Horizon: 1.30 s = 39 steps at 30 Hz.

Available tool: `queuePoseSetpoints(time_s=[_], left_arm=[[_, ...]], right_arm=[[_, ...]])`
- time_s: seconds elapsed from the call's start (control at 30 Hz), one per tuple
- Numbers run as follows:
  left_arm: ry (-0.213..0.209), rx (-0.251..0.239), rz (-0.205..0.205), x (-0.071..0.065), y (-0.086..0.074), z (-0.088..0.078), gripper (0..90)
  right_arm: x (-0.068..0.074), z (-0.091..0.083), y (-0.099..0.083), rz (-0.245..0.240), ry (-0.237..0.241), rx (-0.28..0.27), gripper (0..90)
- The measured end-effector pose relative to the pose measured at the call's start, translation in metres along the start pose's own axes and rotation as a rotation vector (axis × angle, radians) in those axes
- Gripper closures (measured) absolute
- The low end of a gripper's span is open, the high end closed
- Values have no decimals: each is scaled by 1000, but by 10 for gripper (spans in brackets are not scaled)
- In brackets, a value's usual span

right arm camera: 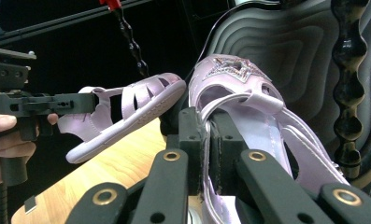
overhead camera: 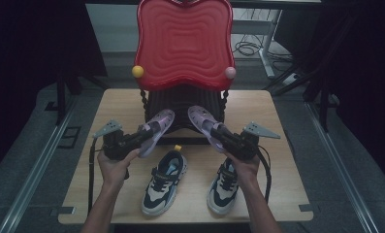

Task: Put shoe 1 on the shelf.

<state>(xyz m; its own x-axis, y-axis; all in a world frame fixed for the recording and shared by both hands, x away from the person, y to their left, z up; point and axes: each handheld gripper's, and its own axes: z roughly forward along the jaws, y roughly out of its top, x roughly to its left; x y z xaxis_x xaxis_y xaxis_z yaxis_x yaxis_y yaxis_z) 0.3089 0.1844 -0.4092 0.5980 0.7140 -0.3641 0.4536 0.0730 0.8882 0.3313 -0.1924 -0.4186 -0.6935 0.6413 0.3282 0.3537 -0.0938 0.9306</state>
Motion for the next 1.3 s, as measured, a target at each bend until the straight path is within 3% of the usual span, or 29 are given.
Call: queuePoseSetpoints(time_s=[0.63,1.3], left_arm=[[7,-23,9,-2,10,15,860],[41,-61,27,4,23,33,860]], right_arm=[[0,16,6,5,-29,-23,850],[-1,39,13,-1,-73,-42,850]])
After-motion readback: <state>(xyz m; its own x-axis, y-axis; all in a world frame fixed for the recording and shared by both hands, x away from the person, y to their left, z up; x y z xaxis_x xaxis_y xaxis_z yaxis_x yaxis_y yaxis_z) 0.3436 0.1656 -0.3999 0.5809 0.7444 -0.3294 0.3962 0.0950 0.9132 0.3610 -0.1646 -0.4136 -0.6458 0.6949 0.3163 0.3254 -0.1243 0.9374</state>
